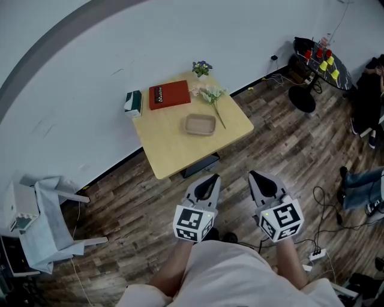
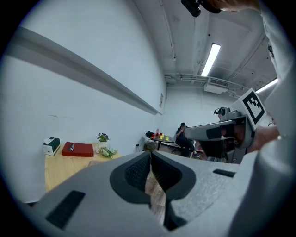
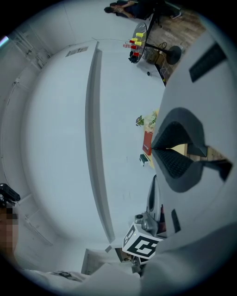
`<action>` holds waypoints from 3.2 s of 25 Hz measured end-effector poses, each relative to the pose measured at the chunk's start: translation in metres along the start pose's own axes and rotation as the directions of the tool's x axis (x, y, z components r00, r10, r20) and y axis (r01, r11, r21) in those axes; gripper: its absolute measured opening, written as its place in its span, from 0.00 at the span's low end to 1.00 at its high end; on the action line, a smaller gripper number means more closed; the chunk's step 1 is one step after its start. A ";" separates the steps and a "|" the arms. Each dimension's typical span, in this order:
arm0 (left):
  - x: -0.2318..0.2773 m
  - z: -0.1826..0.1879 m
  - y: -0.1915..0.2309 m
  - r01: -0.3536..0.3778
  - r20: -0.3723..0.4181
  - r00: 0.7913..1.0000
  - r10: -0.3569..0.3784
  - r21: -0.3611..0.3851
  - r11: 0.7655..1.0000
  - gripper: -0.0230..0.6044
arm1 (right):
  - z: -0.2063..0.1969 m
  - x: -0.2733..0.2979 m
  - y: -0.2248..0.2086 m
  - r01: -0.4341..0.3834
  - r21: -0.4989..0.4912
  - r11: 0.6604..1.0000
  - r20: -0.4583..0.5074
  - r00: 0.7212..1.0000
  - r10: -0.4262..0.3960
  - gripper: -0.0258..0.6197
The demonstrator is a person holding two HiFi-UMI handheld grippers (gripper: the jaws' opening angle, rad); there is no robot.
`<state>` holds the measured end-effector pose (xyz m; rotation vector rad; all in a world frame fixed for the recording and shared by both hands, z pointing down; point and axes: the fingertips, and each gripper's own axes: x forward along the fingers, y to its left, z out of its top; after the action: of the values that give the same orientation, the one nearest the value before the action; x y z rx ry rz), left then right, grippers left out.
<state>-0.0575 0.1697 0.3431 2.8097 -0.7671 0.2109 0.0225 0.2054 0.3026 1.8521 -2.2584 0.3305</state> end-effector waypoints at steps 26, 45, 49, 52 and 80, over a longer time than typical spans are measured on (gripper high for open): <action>0.038 -0.001 0.094 0.112 -0.016 0.994 -0.112 -0.030 0.993 0.19 | 0.015 0.133 0.027 -0.031 0.028 0.999 -0.093 0.995 0.034 0.22; 0.072 -0.033 0.105 0.049 -0.077 0.995 -0.062 -0.157 0.986 0.22 | -0.001 0.166 -0.011 -0.091 0.054 0.994 -0.156 0.983 0.099 0.23; 0.092 -0.032 0.117 -0.002 -0.092 0.996 -0.015 -0.176 0.984 0.22 | 0.003 0.186 -0.028 -0.140 0.055 0.989 -0.172 0.974 0.148 0.23; 0.108 -0.031 0.125 -0.039 -0.104 0.994 0.020 -0.182 0.982 0.22 | 0.003 0.201 -0.042 -0.179 0.053 0.982 -0.187 0.965 0.186 0.23; 0.184 -0.070 0.180 -0.227 -0.008 0.934 0.356 -0.785 0.577 0.22 | -0.017 0.269 -0.113 -0.522 0.012 0.853 -0.302 0.811 0.501 0.23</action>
<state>0.0012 -0.0531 0.4782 1.8588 -1.0448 -0.2507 0.0812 -0.0624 0.4030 1.0342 -2.4697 0.5568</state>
